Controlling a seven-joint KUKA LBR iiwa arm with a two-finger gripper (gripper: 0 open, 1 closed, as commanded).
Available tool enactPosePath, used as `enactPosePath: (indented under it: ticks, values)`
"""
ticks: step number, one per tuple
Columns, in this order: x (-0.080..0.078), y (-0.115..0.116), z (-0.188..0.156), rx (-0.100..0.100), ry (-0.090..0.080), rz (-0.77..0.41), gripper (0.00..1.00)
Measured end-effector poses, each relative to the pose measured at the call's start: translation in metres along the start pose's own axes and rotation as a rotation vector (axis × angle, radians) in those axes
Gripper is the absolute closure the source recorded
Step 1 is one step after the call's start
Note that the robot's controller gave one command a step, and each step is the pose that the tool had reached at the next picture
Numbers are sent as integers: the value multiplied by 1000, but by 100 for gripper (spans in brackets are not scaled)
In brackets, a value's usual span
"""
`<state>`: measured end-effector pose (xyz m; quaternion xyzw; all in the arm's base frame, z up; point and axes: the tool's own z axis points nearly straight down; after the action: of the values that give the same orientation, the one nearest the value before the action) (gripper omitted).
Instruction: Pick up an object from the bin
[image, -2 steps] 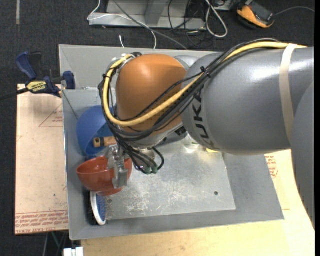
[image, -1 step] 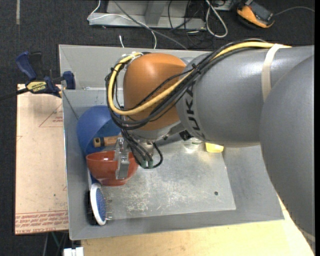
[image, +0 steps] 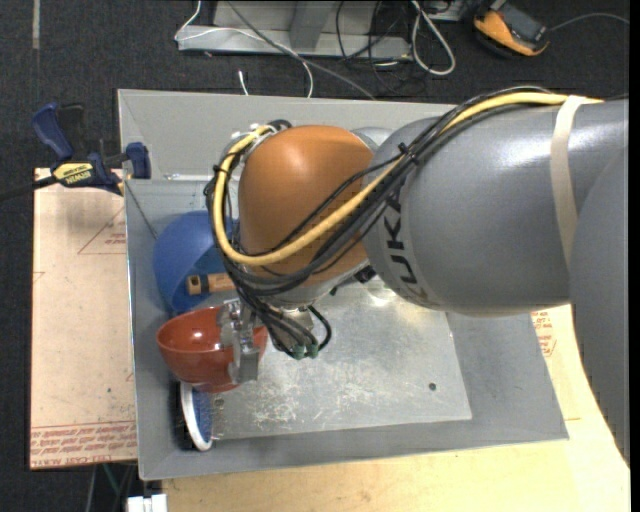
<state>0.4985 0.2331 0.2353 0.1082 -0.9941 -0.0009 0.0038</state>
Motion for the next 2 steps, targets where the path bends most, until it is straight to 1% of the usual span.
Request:
enactPosePath:
  ticks: [1, 2]
  values:
    - [-27, 12, 64, 6, 10, 44, 100]
    - [-15, -6, 28, -1, -8, 216, 100]
